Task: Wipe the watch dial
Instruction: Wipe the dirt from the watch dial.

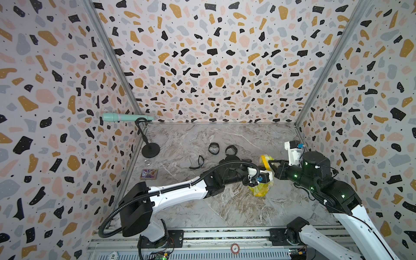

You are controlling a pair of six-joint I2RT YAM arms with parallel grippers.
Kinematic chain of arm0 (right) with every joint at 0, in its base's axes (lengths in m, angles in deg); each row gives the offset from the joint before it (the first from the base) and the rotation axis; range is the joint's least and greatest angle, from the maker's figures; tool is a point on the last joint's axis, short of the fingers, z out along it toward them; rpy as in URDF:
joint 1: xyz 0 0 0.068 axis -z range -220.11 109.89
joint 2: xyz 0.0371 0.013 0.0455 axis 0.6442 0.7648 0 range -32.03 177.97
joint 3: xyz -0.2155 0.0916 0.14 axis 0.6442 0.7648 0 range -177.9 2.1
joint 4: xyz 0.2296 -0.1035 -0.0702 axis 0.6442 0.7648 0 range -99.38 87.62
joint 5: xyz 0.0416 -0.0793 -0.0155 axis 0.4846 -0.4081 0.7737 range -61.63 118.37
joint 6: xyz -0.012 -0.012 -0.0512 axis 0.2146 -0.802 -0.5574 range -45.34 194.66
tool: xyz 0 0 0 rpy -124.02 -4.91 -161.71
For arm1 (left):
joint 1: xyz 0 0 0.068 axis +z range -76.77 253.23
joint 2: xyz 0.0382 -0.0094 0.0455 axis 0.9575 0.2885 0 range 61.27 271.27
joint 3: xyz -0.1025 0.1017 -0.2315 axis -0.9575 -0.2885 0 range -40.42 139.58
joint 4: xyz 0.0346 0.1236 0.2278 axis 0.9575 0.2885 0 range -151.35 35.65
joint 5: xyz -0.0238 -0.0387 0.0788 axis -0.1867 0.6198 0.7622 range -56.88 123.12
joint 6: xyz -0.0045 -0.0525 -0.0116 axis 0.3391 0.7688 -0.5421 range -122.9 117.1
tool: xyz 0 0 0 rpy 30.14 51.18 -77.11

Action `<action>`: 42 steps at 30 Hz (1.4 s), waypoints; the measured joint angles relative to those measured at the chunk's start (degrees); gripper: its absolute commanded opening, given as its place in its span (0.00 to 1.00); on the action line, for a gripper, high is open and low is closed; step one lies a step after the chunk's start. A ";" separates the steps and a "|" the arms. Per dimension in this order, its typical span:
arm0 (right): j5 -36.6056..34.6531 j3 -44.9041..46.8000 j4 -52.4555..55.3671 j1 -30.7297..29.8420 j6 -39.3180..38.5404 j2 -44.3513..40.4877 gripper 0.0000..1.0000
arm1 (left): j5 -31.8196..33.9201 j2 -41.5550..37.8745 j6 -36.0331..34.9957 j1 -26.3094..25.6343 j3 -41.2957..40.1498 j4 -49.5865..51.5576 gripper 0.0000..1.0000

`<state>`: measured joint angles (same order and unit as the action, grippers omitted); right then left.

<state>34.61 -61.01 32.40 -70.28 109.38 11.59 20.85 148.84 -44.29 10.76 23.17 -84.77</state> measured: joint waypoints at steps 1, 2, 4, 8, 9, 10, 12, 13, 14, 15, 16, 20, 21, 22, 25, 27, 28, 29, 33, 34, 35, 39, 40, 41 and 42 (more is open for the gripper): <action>-0.09 0.22 -0.04 0.13 0.00 -0.15 0.00 | 0.07 0.00 0.00 0.00 0.00 0.00 0.00; -0.11 0.37 -0.04 0.31 0.02 -0.26 0.00 | 0.13 -0.02 0.00 0.00 0.00 0.00 0.00; -0.13 0.48 0.13 0.68 0.13 -0.50 0.00 | 0.35 -0.24 0.00 0.00 0.00 0.00 0.00; -0.63 0.48 1.66 1.46 0.13 -0.72 0.00 | 0.98 -1.29 0.04 0.07 -0.02 -0.33 0.00; -0.68 0.50 2.38 1.75 0.13 -0.90 0.00 | 1.09 -1.75 0.07 0.07 -0.02 -0.76 0.00; -0.66 0.50 3.13 2.08 0.13 -0.96 0.00 | 1.25 -2.21 0.15 0.07 -0.02 -1.42 0.00; -0.61 0.50 4.61 2.71 0.13 -0.98 0.00 | 1.42 -3.19 0.26 0.07 -0.02 -3.06 0.00; -0.61 0.50 5.20 3.06 0.13 -0.98 0.00 | 1.51 -3.89 0.31 0.07 -0.07 -3.87 0.00; -0.52 0.50 5.64 3.30 0.13 -1.01 0.00 | 1.66 -4.44 0.33 0.07 -0.09 -4.37 0.00; -0.50 0.50 6.05 3.50 0.13 -1.01 0.00 | 1.70 -5.01 0.35 0.07 -0.15 -4.96 0.00; -0.52 0.50 6.43 3.67 0.13 -1.01 0.00 | 1.70 -5.46 0.39 0.09 -0.24 -5.38 0.00; -0.87 0.15 8.31 4.13 0.07 -0.98 0.00 | 1.81 -6.88 0.48 0.09 -1.16 -6.27 0.00; -1.03 -0.22 8.83 4.20 0.04 -0.98 0.00 | 1.84 -7.10 0.48 0.09 -1.60 -6.27 0.00; -1.16 -0.70 9.29 4.20 -0.02 -0.98 0.00 | 1.84 -7.21 0.50 0.09 -2.05 -6.25 0.00; -1.81 -3.10 10.49 4.26 -0.11 -1.01 0.00 | 1.81 -7.32 0.55 0.09 -3.43 -6.21 0.00; -2.03 -5.11 10.73 4.26 -0.28 -1.18 0.00 | 1.79 -7.39 0.59 0.09 -4.17 -6.10 0.00; -2.03 -5.99 10.75 4.28 -0.35 -1.25 0.00 | 1.79 -7.48 0.59 0.09 -4.46 -5.99 0.00; -2.03 -7.02 10.78 4.31 -0.52 -1.27 0.00 | 1.75 -7.65 0.59 0.09 -4.68 -5.88 0.00; -2.03 -10.58 11.08 4.31 -1.38 -1.33 0.00 | 1.51 -8.57 0.61 0.11 -5.07 -5.35 0.00; -2.01 -11.21 11.08 4.31 -1.53 -1.33 0.00 | 1.38 -8.74 0.61 0.11 -5.09 -5.31 0.00; -1.97 -11.72 11.04 4.31 -1.68 -1.36 0.00 | 1.20 -8.96 0.61 0.11 -5.09 -5.33 0.00; -1.09 -13.29 11.10 4.31 -2.47 -1.07 0.00 | 0.72 -9.25 0.66 0.11 -5.11 -5.31 0.00; -0.72 -13.79 11.10 4.31 -2.73 -0.81 0.00 | 0.63 -9.25 0.66 0.11 -5.11 -5.25 0.00; -0.44 -14.27 11.06 4.31 -2.97 -0.48 0.00 | 0.55 -9.25 0.68 0.11 -5.16 -5.18 0.00; -0.09 -14.60 10.95 4.31 -3.21 -0.20 0.00 | 0.50 -9.22 0.68 0.11 -5.16 -5.14 0.00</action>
<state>34.52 -75.61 43.35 -65.98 106.17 11.39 21.35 139.61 -43.61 10.86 18.01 -89.90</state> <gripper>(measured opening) 0.060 0.047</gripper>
